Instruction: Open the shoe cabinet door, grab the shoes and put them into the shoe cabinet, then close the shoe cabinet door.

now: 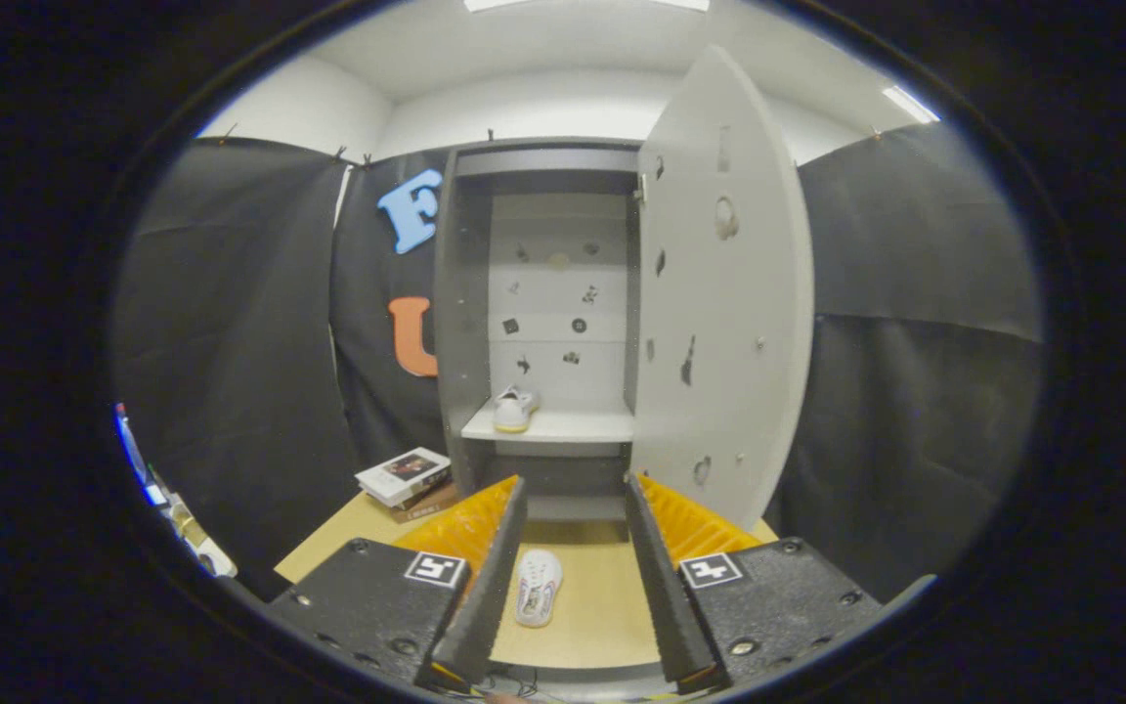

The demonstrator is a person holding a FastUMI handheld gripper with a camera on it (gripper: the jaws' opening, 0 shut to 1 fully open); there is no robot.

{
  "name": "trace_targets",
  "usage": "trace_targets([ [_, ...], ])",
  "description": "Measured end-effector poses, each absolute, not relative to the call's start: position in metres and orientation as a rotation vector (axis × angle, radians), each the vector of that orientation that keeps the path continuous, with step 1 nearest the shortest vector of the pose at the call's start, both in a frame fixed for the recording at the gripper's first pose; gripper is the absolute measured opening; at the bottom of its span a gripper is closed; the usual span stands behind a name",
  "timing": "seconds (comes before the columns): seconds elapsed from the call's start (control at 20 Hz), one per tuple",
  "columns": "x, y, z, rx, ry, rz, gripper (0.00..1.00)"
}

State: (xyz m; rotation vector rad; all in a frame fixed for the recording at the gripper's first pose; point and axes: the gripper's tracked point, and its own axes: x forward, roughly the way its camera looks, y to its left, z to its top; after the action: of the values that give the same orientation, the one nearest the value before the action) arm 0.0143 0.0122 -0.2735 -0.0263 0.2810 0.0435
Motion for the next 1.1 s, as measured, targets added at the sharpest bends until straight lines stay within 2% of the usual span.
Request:
trace_targets([
  [0.1, 0.021, 0.032, -0.302, -0.037, 0.336, 0.066, 0.8],
  [0.15, 0.025, 0.04, -0.319, -0.04, 0.364, 0.076, 0.83],
  [0.4, 0.065, 0.084, -0.423, -0.06, 0.517, 0.131, 0.87],
  [0.5, 0.081, 0.09, -0.474, -0.072, 0.614, 0.125, 0.93],
  [0.8, 0.121, 0.086, -0.606, -0.062, 0.91, 0.094, 0.94],
  [1.0, 0.137, 0.084, -0.655, 0.064, 1.046, 0.098, 0.93],
  [1.1, 0.144, 0.088, -0.671, 0.107, 1.087, 0.133, 0.88],
])
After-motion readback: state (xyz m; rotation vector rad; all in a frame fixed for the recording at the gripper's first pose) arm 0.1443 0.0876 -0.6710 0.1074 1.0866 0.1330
